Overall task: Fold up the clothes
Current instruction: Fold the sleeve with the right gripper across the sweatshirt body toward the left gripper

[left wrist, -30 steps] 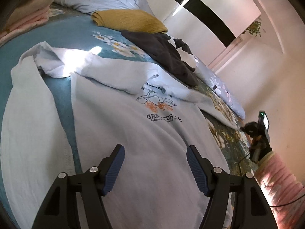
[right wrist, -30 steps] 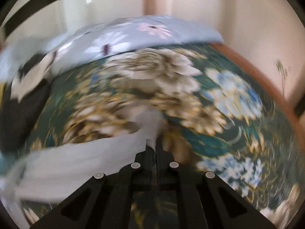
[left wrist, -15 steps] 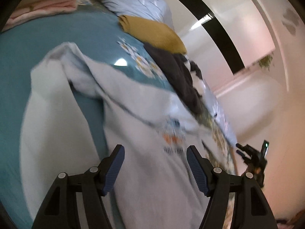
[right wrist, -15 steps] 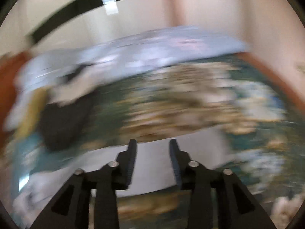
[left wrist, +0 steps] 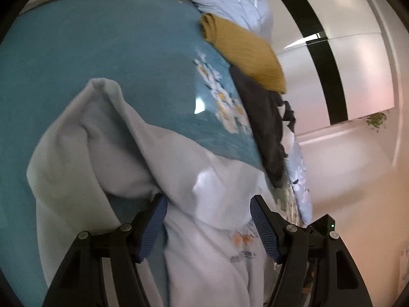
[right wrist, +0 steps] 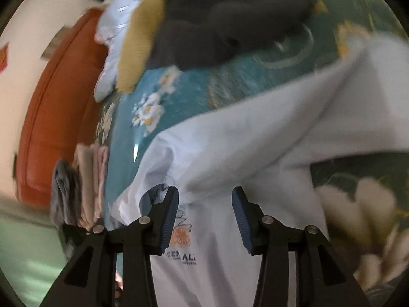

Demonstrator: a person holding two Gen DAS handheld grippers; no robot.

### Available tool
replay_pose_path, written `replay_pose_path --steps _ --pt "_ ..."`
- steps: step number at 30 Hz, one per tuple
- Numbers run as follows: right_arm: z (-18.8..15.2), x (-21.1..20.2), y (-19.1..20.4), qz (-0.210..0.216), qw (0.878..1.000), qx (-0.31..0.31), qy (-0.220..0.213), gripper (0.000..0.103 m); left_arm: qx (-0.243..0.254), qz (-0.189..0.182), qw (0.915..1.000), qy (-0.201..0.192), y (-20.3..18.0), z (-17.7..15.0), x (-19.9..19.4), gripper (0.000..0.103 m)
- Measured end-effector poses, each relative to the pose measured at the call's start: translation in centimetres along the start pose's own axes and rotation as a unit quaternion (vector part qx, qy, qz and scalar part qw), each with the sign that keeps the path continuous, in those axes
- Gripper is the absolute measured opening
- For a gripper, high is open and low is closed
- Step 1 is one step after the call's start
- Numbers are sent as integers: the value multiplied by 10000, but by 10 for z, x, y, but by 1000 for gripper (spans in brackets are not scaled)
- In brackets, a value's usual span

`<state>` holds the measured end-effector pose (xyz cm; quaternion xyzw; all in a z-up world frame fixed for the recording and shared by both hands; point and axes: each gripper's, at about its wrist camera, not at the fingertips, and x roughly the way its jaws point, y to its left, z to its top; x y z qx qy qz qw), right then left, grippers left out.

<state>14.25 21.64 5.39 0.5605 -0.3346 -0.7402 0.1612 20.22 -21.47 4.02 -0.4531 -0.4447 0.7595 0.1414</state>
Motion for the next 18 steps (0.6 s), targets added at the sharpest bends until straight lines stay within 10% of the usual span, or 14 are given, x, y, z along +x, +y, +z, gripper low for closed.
replay_pose_path --steps 4,7,9,18 --pt "3 1 -7 269 9991 316 -127 35 24 56 10000 13 1 6 6 65" --pt "12 2 -5 195 9991 331 -200 6 177 333 9993 63 -1 11 9 29" --pt "18 3 -2 129 9992 307 -200 5 439 469 9979 96 -4 15 9 11" --pt "91 -30 24 665 9927 303 -963 3 731 107 9962 -457 -30 81 -4 6"
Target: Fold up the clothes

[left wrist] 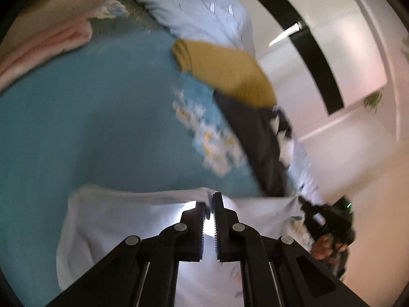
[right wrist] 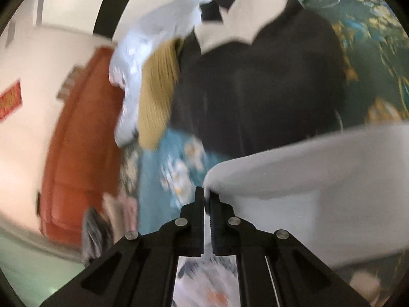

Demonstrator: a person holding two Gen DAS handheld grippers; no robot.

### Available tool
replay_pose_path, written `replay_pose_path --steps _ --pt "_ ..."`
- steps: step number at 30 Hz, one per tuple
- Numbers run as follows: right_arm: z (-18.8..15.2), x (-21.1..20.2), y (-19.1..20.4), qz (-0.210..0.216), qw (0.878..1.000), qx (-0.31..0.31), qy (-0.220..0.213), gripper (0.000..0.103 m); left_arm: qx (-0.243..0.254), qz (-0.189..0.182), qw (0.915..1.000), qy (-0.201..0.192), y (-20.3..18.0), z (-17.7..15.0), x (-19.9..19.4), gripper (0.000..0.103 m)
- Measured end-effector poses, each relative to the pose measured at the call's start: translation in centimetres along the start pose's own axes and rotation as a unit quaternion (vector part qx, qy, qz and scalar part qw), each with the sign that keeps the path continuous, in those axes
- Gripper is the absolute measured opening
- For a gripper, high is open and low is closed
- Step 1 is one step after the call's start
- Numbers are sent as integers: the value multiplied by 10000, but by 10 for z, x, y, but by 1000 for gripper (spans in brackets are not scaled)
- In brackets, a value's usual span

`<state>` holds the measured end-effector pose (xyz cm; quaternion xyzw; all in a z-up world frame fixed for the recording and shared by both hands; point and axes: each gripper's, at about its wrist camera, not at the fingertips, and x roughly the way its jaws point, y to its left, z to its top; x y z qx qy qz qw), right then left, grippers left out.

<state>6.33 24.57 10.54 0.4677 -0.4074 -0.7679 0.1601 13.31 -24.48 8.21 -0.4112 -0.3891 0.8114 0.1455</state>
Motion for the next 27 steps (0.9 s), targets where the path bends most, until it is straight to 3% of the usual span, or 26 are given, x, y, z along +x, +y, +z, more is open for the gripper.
replay_pose_path --steps 2,7,10,12,15,20,21,23,24,27 --pt "19 2 -2 68 9997 192 -169 3 -179 61 9998 -44 5 19 10 6" --pt "47 21 -16 -72 9974 410 -591 6 -434 619 9963 400 29 32 56 7" --pt "46 21 -24 -340 9971 410 -535 6 -587 544 9952 561 41 25 60 11" --pt "37 18 -15 -380 9980 125 -485 6 -562 388 9961 551 41 19 51 37" --pt "17 0 -1 -488 9968 -466 -419 7 -272 249 9985 398 34 12 17 48" --pt "-22 -41 10 -178 9950 -937 -294 8 110 773 9967 203 30 -22 -41 55" --pt "-31 -51 12 -101 9943 -1014 -318 11 77 846 9962 203 34 -33 -50 55" --pt "-49 -74 14 53 9925 -1153 -396 30 -42 948 9952 239 45 -54 -64 55" --pt "-56 -84 14 83 9919 -1185 -439 34 -86 995 9946 283 49 -65 -68 55" --pt "-80 -117 8 68 9899 -1293 -580 39 -137 1210 9909 570 60 -100 -74 55"
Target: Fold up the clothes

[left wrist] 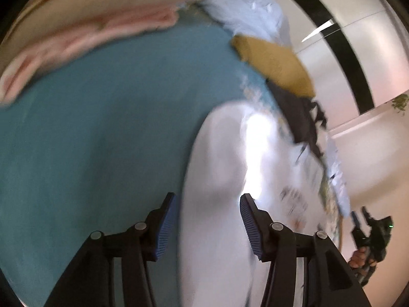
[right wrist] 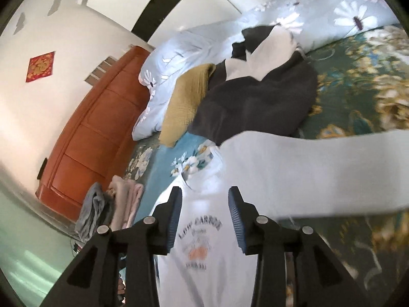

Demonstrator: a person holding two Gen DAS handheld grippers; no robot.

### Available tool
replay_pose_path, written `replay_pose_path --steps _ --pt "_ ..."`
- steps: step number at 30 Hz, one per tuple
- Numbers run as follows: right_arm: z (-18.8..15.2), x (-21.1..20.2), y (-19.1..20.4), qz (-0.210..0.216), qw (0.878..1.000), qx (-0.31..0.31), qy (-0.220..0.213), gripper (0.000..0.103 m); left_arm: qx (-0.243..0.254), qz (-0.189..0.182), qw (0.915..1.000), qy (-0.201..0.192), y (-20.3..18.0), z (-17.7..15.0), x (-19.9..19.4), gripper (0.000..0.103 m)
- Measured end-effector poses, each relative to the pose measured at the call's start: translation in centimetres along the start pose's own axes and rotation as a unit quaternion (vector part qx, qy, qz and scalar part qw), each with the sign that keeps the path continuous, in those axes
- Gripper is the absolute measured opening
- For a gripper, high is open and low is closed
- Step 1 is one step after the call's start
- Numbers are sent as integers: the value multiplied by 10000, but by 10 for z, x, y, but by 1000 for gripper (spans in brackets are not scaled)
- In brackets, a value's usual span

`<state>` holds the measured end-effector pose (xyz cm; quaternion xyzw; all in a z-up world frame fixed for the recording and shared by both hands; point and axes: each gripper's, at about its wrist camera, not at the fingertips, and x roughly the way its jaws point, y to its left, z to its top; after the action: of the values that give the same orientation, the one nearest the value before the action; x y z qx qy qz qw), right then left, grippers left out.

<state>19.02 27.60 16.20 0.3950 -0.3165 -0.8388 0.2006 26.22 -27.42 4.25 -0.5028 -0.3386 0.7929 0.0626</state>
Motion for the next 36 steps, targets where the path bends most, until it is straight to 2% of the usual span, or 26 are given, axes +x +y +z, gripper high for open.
replay_pose_path --steps 2,5,9,10,12,15,18,22,26,28,29,32,34,35,36 --pt "-17 -20 -3 -115 9999 -20 -54 39 108 -14 9998 -143 -4 -16 -6 55" --pt "-41 -38 -12 -201 9997 119 -26 39 398 1 9992 -39 -18 -37 -5 55" --pt "-68 -49 -25 -262 9989 382 96 39 830 434 9953 -258 -36 -58 -2 49" --pt "-71 -50 -26 -281 9987 412 125 39 874 535 9943 -297 -38 -61 -4 43" --pt "-78 -53 -29 -319 9982 469 182 39 870 659 9935 -329 -36 -63 -7 5" --pt "-83 -54 -31 -319 9977 561 202 39 708 573 9952 -359 -25 -60 -15 4" --pt "-87 -55 -31 -251 9975 589 288 39 771 1006 9897 -667 -14 -47 -33 3" --pt "-91 -55 -25 -253 9980 466 336 39 834 1695 9756 -1119 0 -23 -54 3" --pt "-96 -52 -24 -302 9975 484 415 39 852 2462 9522 -1593 16 8 -71 3" --pt "-100 -49 -24 -343 9970 486 486 39 618 2533 9531 -1537 30 19 -69 3" --pt "-103 -47 -22 -406 9967 447 541 39 493 2557 9538 -1498 37 24 -68 8" --pt "-111 -47 -19 -683 9952 232 659 39 385 2705 9512 -1435 47 26 -62 11" --pt "-117 -47 -19 -933 9928 88 742 43 407 2815 9478 -1441 49 22 -60 19" --pt "-119 -48 -19 -1053 9914 37 778 49 418 2869 9461 -1444 50 20 -59 25" --pt "-122 -48 -19 -1190 9892 -15 858 51 378 2912 9446 -1467 51 18 -61 35"
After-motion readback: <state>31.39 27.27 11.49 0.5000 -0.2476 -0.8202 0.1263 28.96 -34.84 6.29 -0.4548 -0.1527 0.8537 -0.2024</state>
